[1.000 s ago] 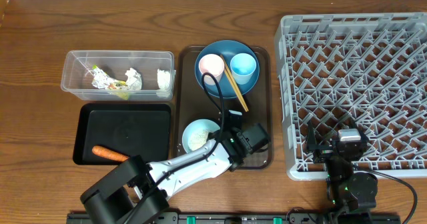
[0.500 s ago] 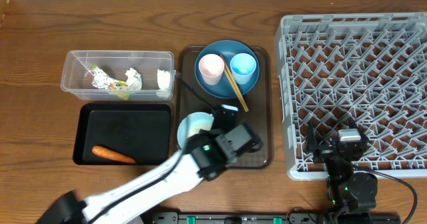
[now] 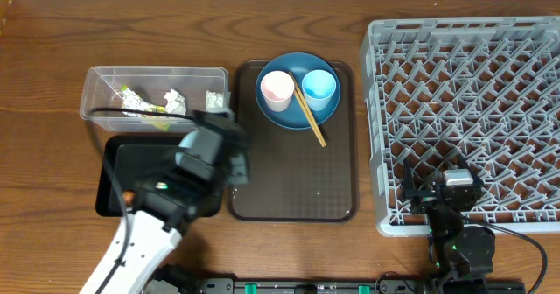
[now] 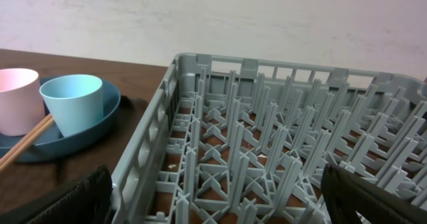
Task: Sort waste into correct bins and load items into the dishwasher rack
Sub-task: 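Carry the rice bowl left over the black tray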
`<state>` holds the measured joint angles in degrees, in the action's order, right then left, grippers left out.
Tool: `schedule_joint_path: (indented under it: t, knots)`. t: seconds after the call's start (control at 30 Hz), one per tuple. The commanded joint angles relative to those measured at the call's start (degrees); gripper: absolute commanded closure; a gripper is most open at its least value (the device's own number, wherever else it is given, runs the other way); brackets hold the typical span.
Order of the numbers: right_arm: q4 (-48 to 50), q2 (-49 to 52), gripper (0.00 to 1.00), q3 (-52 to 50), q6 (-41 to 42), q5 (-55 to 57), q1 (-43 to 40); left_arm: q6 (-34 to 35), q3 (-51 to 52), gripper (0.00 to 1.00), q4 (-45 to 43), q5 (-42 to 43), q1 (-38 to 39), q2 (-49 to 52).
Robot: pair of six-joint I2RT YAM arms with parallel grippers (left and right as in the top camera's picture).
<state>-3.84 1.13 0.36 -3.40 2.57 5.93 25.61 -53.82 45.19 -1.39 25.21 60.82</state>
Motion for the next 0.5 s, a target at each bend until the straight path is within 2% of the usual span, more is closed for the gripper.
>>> schedule_joint_path:
  t: [0.0,0.17,0.47]
  knots:
    - [-0.2,0.1,0.01,-0.1,-0.5,0.4,1.6,-7.3,-0.7,0.94,0.7,12.3,-8.9,-0.9]
    - [-0.2,0.1,0.01,-0.1,-0.5,0.4,1.6,-13.3,-0.7,0.94,1.0,23.5,-22.4,-0.9]
    - [-0.2,0.1,0.01,-0.1,-0.5,0.4,1.6,-21.5,0.1,0.94,0.4,38.8,-41.3,-0.9]
